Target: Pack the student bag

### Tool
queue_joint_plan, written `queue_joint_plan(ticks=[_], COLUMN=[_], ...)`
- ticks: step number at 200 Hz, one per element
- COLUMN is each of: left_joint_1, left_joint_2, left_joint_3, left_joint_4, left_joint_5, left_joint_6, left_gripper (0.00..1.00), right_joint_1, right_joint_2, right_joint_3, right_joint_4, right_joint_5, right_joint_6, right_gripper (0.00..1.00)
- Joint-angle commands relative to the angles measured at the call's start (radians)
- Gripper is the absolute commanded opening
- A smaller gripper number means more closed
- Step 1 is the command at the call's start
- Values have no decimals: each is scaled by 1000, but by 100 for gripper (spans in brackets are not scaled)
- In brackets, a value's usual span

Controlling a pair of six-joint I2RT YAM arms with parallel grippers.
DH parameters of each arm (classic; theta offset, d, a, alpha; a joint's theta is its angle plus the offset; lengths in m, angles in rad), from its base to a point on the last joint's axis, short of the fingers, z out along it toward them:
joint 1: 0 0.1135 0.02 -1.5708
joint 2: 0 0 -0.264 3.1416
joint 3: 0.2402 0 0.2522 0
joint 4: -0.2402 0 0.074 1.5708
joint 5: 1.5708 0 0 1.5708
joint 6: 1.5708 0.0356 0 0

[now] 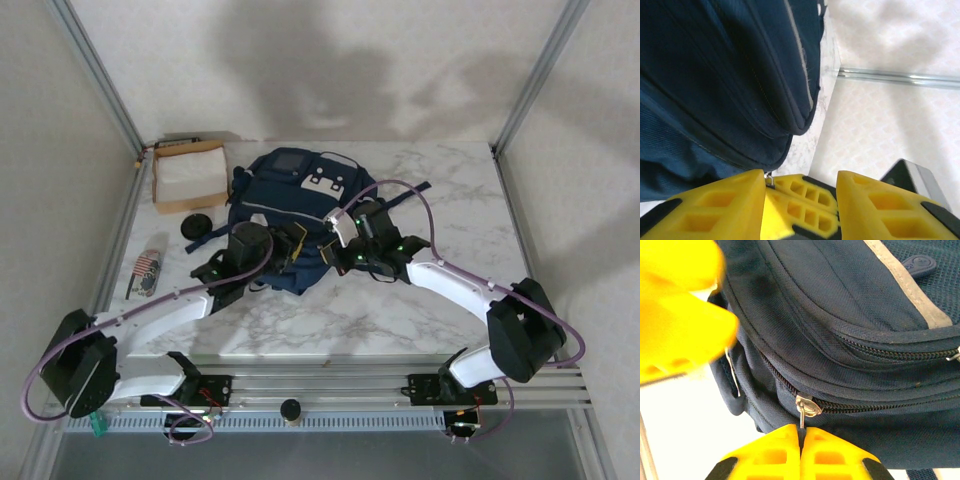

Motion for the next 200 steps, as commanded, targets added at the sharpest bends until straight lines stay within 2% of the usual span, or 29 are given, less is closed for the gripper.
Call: queue_joint_plan(ticks=[1,34,59,83,108,150,164,193,200], left_joint_1=[-45,-107,-109,-136,-92,-91,-89,-77,-74], left_joint_2=[35,5,21,10,61,147,171,163,145], left_joint_3=[18,-49,-41,-50,-20,20,33,16,8], left_joint_4=[55,11,-8,-35,-11,12,5,-14,-29], left_joint_5=[-118,-249,-266,-354,-323,-315,-324,-360,-373], left_joint_6=[-131,-263,-298,-335,-315,-341,-341,-347,-340], left_gripper=[40,40,40,41,41,35,28,0,0], right_joint_1=[20,19,19,20,21,21,21,21,19], right_joint_2=[-12,-13,-13,-7,-9,-12,-12,-20,-30], right_joint_3=[-7,-24,-34,-35,-45,-40,-40,-47,-53], right_joint_4=[25,38,57,60,73,79,74,42,35], right_joint_5=[-39,-37,-45,-53,-60,-44,-45,2,26], right_joint_6=[0,-2,1,-2,-3,-3,-3,-3,3], right_gripper=[0,0,0,0,0,0,0,0,0])
